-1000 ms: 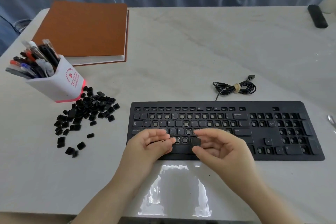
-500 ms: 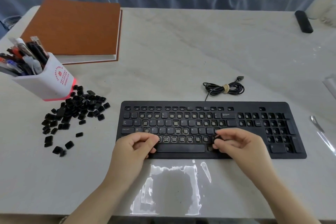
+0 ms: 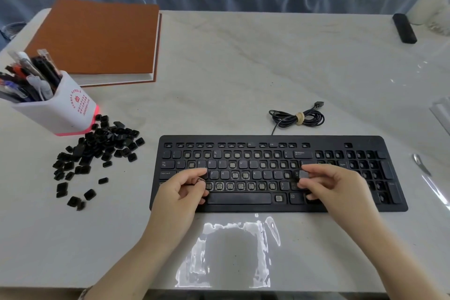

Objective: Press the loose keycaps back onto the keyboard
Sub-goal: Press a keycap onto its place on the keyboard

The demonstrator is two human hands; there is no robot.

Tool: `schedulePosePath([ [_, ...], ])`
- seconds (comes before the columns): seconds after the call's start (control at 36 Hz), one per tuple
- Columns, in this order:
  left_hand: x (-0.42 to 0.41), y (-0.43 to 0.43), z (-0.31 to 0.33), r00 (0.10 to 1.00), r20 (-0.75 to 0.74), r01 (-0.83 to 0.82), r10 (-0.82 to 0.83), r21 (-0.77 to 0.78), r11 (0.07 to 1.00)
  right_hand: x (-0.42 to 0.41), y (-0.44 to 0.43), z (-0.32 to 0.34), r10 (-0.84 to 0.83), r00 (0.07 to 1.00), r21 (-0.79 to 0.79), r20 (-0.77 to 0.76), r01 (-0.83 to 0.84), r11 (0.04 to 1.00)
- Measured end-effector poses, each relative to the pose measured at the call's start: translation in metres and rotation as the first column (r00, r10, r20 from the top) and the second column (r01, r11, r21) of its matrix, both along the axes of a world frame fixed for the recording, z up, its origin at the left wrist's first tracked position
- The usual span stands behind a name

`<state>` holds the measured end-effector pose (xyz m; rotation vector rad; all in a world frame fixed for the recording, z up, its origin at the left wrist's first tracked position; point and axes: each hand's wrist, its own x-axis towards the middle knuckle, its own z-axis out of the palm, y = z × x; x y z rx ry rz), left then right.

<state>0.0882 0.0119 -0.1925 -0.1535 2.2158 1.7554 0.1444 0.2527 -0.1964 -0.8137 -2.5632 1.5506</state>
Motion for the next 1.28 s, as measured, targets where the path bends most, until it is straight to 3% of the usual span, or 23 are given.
schedulePosePath([
  [0.11,0.0,-0.001,-0.002,1.0,0.0,0.014,-0.014,-0.017,1.0,-0.007,0.006,-0.002,0.103,0.995,0.188,0.015,-0.104,0.977],
  [0.33,0.001,-0.003,-0.005,0.999,0.005,0.037,-0.037,-0.091,0.995,-0.024,0.01,-0.007,0.26,0.965,0.352,-0.033,-0.232,0.907],
  [0.47,0.001,-0.004,-0.005,0.999,0.013,0.034,-0.033,-0.083,0.996,-0.024,0.009,-0.017,0.275,0.961,0.322,0.029,-0.27,0.908],
  [1.17,0.0,0.003,-0.012,0.997,-0.01,0.073,-0.074,-0.092,0.993,-0.025,0.01,-0.026,0.221,0.975,0.225,-0.007,-0.213,0.951],
  [1.28,0.001,0.004,-0.012,0.996,-0.017,0.086,-0.088,-0.108,0.99,-0.019,0.009,-0.034,0.241,0.969,0.323,-0.055,-0.211,0.923],
])
